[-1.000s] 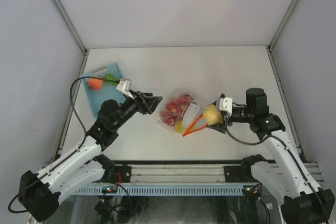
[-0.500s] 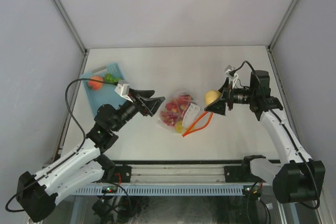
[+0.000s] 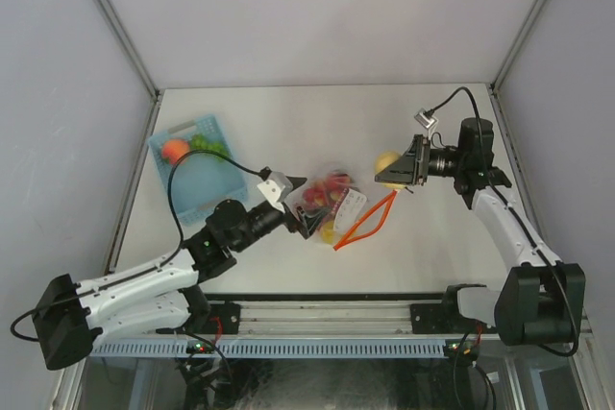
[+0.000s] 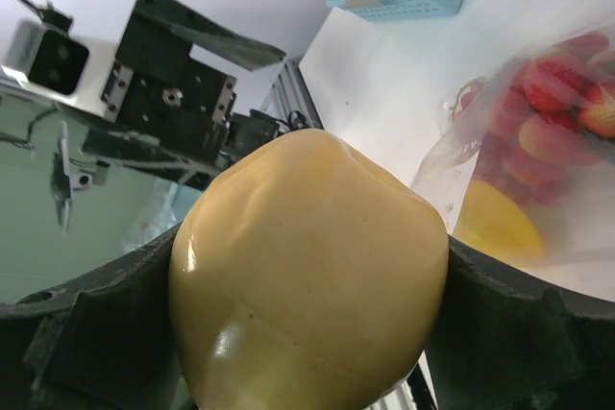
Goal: Open the zip-top bag and remove the fake food
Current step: Pick up the fake fruit from the zipper food storage bag.
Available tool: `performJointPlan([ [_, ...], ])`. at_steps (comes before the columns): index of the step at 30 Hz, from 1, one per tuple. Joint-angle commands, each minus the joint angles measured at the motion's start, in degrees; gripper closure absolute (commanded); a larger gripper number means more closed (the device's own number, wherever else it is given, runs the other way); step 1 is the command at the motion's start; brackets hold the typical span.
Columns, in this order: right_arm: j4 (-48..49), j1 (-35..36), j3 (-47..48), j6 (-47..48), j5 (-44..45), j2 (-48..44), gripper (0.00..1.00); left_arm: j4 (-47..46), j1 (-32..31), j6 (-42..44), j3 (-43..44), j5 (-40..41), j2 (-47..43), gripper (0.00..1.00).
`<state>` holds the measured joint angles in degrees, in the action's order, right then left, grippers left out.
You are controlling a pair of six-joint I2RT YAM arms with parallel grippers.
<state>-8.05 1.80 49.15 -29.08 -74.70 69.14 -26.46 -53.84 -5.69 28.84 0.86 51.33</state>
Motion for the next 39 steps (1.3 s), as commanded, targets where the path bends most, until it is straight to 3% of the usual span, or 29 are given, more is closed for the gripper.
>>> performJointPlan([
  [1, 8.29, -1.13, 1.34, -11.19, -2.73, 0.95, 0.74, -6.42, -1.63, 7.68, 5.36, 0.86, 2.98, 0.05],
  [13, 12.28, 0.41, 0.87, -17.82, -7.09, 3.34, 0.73, -17.23, -6.17, 8.55, 14.33, -1.63, 17.96, 0.0],
  [21, 9.55, 3.54, 2.25, -11.67, -12.17, 1.97, 0.73, -20.86, -8.49, 19.97, 16.86, -6.1, 22.77, 0.0],
  [26, -6.11, 5.32, 6.99, 3.81, -15.2, 2.48, 0.73, -13.46, -9.67, 29.42, 20.94, -7.95, 23.35, 0.0],
  [39, -7.33, 7.5, 7.89, 6.31, -15.61, 2.71, 0.73, 0.22, -11.61, 41.46, 29.4, -7.45, 28.23, 0.0],
])
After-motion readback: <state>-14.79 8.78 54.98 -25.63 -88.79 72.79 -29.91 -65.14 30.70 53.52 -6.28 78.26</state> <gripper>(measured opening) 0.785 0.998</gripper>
